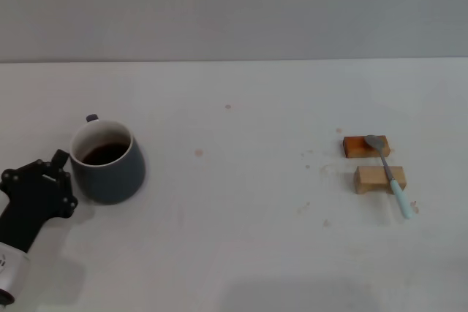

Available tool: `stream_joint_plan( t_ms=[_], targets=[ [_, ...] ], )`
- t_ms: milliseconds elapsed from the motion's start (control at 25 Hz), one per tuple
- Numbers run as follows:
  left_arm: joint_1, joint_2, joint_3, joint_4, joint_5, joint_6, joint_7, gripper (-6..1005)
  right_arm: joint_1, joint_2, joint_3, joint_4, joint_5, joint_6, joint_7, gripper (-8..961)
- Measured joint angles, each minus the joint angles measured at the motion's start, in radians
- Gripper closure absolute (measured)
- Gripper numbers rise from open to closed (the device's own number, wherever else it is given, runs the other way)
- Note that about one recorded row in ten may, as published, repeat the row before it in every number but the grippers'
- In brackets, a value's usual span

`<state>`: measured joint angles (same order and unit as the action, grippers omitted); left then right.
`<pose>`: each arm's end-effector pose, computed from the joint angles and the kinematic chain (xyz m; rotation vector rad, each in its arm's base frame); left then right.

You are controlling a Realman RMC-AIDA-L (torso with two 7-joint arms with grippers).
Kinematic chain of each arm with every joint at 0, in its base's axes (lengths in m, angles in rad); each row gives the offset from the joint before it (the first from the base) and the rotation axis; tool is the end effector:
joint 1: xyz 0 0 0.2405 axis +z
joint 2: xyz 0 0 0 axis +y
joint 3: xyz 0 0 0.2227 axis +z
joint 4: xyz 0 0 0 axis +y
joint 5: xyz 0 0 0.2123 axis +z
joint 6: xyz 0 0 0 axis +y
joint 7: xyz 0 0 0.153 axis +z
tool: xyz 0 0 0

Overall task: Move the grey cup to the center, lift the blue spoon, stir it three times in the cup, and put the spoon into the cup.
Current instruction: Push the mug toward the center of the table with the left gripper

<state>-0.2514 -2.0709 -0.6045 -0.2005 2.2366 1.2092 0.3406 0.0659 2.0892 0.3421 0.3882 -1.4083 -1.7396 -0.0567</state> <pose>-0.3298 0.2623 -0.0278 -1.7759 -0.1758 -0.2792 0.3427 0.1793 0.0441 -0.9306 0.5184 0.6651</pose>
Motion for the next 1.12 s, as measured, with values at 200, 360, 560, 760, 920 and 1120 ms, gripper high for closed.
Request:
stream_joint_plan(
  t_ms=[200,360,560,760,920,1120],
  targets=[
    [-0.004,0.0,0.03,-0.015,0.0,0.001,0.0,1001,-0.001,0.0,0.0,0.002,-0.001,0.0,0.0,165],
    [-0.004,0.001,0.027,-0.011,-0.005,-0.008,0.0,1001,-0.005,0.001,0.0,0.003,-0.001,-0.005,0.0,165],
    [-0.018,0.004,0.015,0.012,-0.008,-0.031,0.0,1001,-0.008,0.002,0.0,0.003,-0.002,-0.011,0.0,164],
    [-0.035,0.002,0.021,0.011,-0.003,-0.039,0.0,1001,-0.008,0.002,0.0,0.003,-0.005,-0.012,0.0,164],
    [-0.047,-0.001,0.033,0.004,-0.003,-0.041,0.0,1001,-0.008,0.002,0.0,0.009,-0.006,-0.012,0.0,164],
    [-0.058,-0.002,0.059,-0.027,-0.001,-0.048,0.0,1001,-0.008,0.002,0.0,0.011,-0.005,-0.021,0.0,164]
  ],
)
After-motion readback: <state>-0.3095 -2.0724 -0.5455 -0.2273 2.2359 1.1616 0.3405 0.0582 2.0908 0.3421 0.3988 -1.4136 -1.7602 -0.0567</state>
